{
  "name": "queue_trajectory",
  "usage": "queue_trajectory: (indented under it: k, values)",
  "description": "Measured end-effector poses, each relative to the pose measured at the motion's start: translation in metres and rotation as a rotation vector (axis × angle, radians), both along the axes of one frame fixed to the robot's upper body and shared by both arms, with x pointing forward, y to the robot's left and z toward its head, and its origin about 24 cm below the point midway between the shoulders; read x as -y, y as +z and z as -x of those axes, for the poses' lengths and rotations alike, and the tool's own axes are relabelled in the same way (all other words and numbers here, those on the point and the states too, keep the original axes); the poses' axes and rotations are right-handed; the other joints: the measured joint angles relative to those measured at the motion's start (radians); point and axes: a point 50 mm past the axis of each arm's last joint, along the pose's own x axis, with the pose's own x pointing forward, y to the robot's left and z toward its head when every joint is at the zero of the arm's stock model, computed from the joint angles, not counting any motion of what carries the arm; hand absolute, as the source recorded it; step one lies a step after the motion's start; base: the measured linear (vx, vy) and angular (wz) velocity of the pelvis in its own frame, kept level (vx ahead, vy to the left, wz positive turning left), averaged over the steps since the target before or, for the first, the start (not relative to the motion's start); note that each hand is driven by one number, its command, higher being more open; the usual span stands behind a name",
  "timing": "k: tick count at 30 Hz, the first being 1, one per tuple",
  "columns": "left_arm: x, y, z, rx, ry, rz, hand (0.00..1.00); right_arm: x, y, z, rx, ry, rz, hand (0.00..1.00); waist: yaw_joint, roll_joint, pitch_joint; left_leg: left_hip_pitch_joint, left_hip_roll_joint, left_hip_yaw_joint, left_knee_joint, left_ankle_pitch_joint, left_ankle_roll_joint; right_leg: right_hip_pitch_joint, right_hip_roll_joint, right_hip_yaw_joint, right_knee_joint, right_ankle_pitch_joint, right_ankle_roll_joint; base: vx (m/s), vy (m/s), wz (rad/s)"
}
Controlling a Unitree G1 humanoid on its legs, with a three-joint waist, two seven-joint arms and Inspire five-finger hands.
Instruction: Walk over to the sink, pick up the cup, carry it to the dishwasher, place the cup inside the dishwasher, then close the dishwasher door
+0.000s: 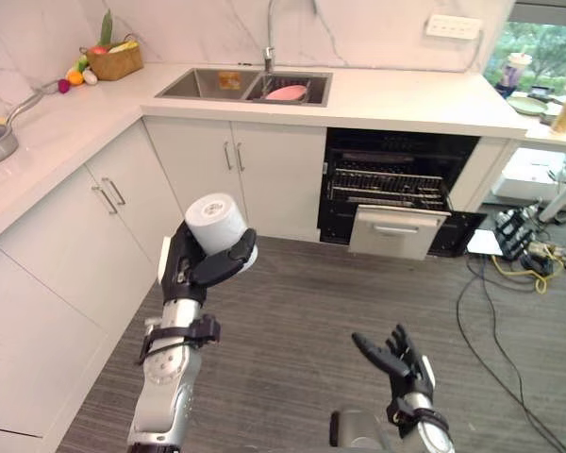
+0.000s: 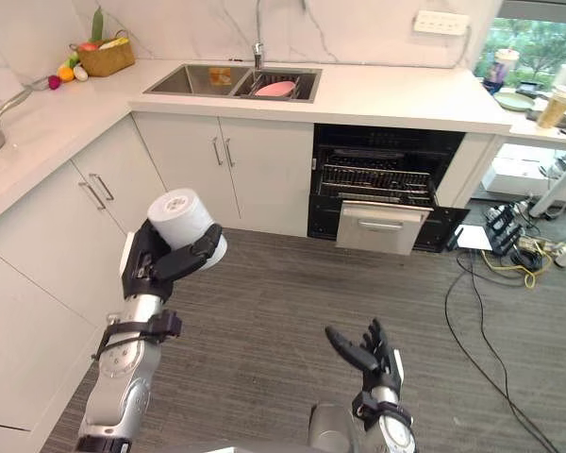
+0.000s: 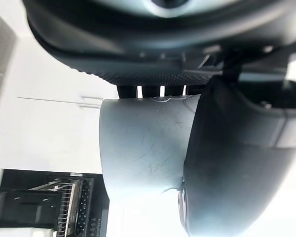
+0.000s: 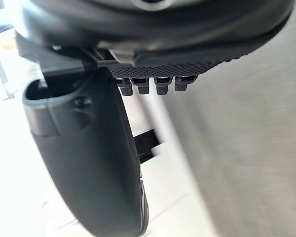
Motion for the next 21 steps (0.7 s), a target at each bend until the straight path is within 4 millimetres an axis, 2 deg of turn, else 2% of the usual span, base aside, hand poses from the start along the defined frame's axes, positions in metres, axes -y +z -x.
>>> queue_trajectory:
  k: [1, 2, 3, 4, 5, 6, 7, 8, 9, 10, 11, 12, 13, 14, 15, 16, 17, 18, 19, 20, 21]
  values:
    - [0.001, -0.001, -0.002, -0.005, -0.007, -0.016, 0.0, 0.002, 0.004, 0.0, 0.027, 0.001, 0.009, 1.0, -0.001, -0.012, -0.007, 0.044, -0.001, -0.014, -0.01, -0.031, -0.015, 0.001, -0.001, 0.004, -0.129, 0.07, 0.005, 0.44, -0.262, 0.37]
    - [0.002, -0.002, -0.002, -0.01, -0.003, -0.017, 0.0, 0.004, 0.005, 0.0, 0.032, -0.002, 0.013, 1.0, -0.003, -0.015, -0.009, 0.069, 0.001, -0.024, -0.006, -0.053, -0.022, 0.006, 0.0, 0.012, -0.139, 0.112, -0.006, 0.57, -0.351, 0.43]
    - [0.006, -0.007, -0.002, -0.03, -0.006, -0.002, 0.0, 0.01, 0.005, 0.001, 0.025, -0.015, 0.025, 1.0, -0.014, 0.003, -0.015, 0.102, 0.026, -0.053, 0.009, -0.098, -0.035, 0.025, 0.018, 0.022, -0.096, 0.195, -0.027, 0.51, -0.317, 0.53]
    - [0.011, -0.009, -0.002, -0.038, -0.016, 0.008, 0.0, 0.013, 0.005, 0.002, 0.014, -0.026, 0.032, 1.0, -0.022, 0.03, -0.03, 0.113, 0.058, -0.066, 0.012, -0.131, -0.043, 0.01, 0.044, 0.022, -0.035, 0.211, -0.047, 0.51, -0.315, 0.56]
    - [0.014, -0.01, -0.001, -0.039, -0.022, 0.009, 0.0, 0.015, 0.005, 0.002, 0.006, -0.033, 0.032, 1.0, -0.022, 0.044, -0.035, 0.123, 0.075, -0.066, 0.01, -0.139, -0.047, 0.0, 0.055, 0.011, -0.002, 0.207, -0.075, 0.58, -0.362, 0.4]
    - [0.018, -0.012, -0.001, -0.053, -0.03, 0.023, 0.0, 0.016, 0.004, 0.0, -0.01, -0.048, 0.019, 1.0, -0.02, 0.061, -0.031, 0.105, 0.095, -0.04, 0.083, -0.136, -0.05, 0.002, 0.069, -0.01, 0.033, 0.154, -0.103, 0.48, -0.298, 0.33]
    - [0.024, -0.016, 0.001, -0.079, -0.039, 0.041, 0.0, 0.015, 0.002, 0.001, -0.027, -0.063, 0.008, 1.0, -0.025, 0.07, -0.025, 0.046, 0.128, 0.009, 0.244, -0.11, -0.079, 0.038, 0.073, -0.035, 0.035, 0.117, -0.115, 0.46, -0.294, 0.38]
    - [0.027, -0.018, 0.001, -0.091, -0.045, 0.05, 0.0, 0.014, 0.001, 0.004, -0.036, -0.071, 0.002, 1.0, -0.027, 0.071, -0.021, 0.012, 0.149, 0.038, 0.343, -0.078, -0.091, 0.066, 0.073, -0.048, 0.034, 0.101, -0.123, 0.43, -0.29, 0.51]
    - [0.032, -0.021, 0.003, -0.105, -0.056, 0.068, 0.0, 0.015, 0.001, 0.011, -0.047, -0.079, 0.0, 1.0, -0.028, 0.08, -0.006, -0.058, 0.215, 0.111, 0.558, 0.042, -0.1, 0.139, 0.083, -0.07, 0.026, 0.068, -0.126, 0.52, -0.344, 0.42]
    - [0.034, -0.024, 0.005, -0.116, -0.057, 0.078, 0.0, 0.016, 0.001, 0.016, -0.049, -0.081, 0.005, 1.0, -0.024, 0.091, 0.004, -0.117, 0.304, 0.173, 0.746, 0.165, -0.088, 0.221, 0.099, -0.085, -0.003, 0.03, -0.145, 0.53, -0.337, 0.35]
    - [0.034, -0.025, 0.006, -0.121, -0.057, 0.077, 0.0, 0.017, 0.001, 0.018, -0.051, -0.087, 0.007, 1.0, -0.025, 0.095, 0.006, -0.152, 0.345, 0.202, 0.822, 0.161, -0.084, 0.256, 0.107, -0.094, -0.02, 0.017, -0.15, 0.45, -0.259, 0.24]
    - [0.033, -0.025, 0.006, -0.122, -0.062, 0.074, 0.0, 0.019, 0.001, 0.019, -0.053, -0.099, 0.008, 1.0, -0.027, 0.098, 0.005, -0.197, 0.388, 0.245, 0.892, 0.138, -0.066, 0.305, 0.11, -0.105, -0.047, 0.002, -0.154, 0.42, -0.225, 0.22]
    - [0.033, -0.024, 0.005, -0.119, -0.07, 0.071, 0.0, 0.023, 0.002, 0.02, -0.047, -0.114, 0.015, 1.0, -0.025, 0.097, 0.005, -0.243, 0.409, 0.298, 0.899, 0.095, -0.057, 0.361, 0.105, -0.11, -0.088, -0.009, -0.154, 0.41, -0.207, 0.17]
    - [0.032, -0.023, 0.005, -0.115, -0.078, 0.072, 0.0, 0.027, 0.005, 0.018, -0.028, -0.127, 0.025, 1.0, -0.021, 0.095, 0.005, -0.287, 0.402, 0.339, 0.824, 0.05, -0.066, 0.397, 0.091, -0.111, -0.123, -0.012, -0.151, 0.4, -0.162, 0.09]
    - [0.032, -0.023, 0.005, -0.115, -0.08, 0.077, 0.0, 0.029, 0.006, 0.017, -0.018, -0.133, 0.032, 1.0, -0.019, 0.094, 0.005, -0.304, 0.383, 0.343, 0.754, 0.034, -0.075, 0.409, 0.083, -0.109, -0.135, -0.006, -0.14, 0.32, -0.1, -0.02]
    - [0.032, -0.024, 0.005, -0.117, -0.083, 0.088, 0.0, 0.032, 0.009, 0.015, -0.003, -0.137, 0.045, 1.0, -0.013, 0.094, 0.003, -0.323, 0.342, 0.33, 0.603, 0.026, -0.092, 0.424, 0.068, -0.102, -0.151, -0.007, -0.134, 0.47, -0.083, -0.24]
    - [0.033, -0.023, 0.005, -0.119, -0.087, 0.093, 0.0, 0.036, 0.012, 0.008, 0.014, -0.128, 0.061, 1.0, 0.004, 0.093, 0.002, -0.328, 0.269, 0.269, 0.287, 0.042, -0.124, 0.43, 0.052, -0.081, -0.176, -0.006, -0.131, 0.38, -0.037, -0.31]
    - [0.033, -0.023, 0.005, -0.119, -0.086, 0.094, 0.0, 0.036, 0.014, 0.005, 0.02, -0.121, 0.065, 1.0, 0.008, 0.094, -0.001, -0.327, 0.248, 0.234, 0.156, 0.064, -0.152, 0.43, 0.05, -0.073, -0.185, -0.005, -0.131, 0.45, -0.01, -0.39]
    - [0.031, -0.022, 0.007, -0.116, -0.081, 0.095, 0.0, 0.038, 0.014, 0.001, 0.023, -0.115, 0.072, 1.0, 0.009, 0.102, -0.007, -0.333, 0.237, 0.17, -0.044, 0.117, -0.2, 0.43, 0.055, -0.053, -0.198, -0.005, -0.13, 0.36, 0.052, -0.38]
    - [0.029, -0.022, 0.008, -0.118, -0.081, 0.088, 0.0, 0.038, 0.013, 0.0, 0.031, -0.12, 0.078, 1.0, 0.011, 0.103, -0.008, -0.347, 0.234, 0.145, -0.106, 0.176, -0.211, 0.44, 0.051, -0.035, -0.201, -0.021, -0.104, 0.37, 0.077, -0.41]
    - [0.028, -0.024, 0.008, -0.123, -0.081, 0.085, 0.0, 0.039, 0.013, 0.0, 0.033, -0.121, 0.08, 1.0, 0.012, 0.103, -0.009, -0.35, 0.234, 0.149, -0.118, 0.217, -0.204, 0.451, 0.049, -0.024, -0.201, -0.033, -0.084, 0.39, 0.13, -0.52]
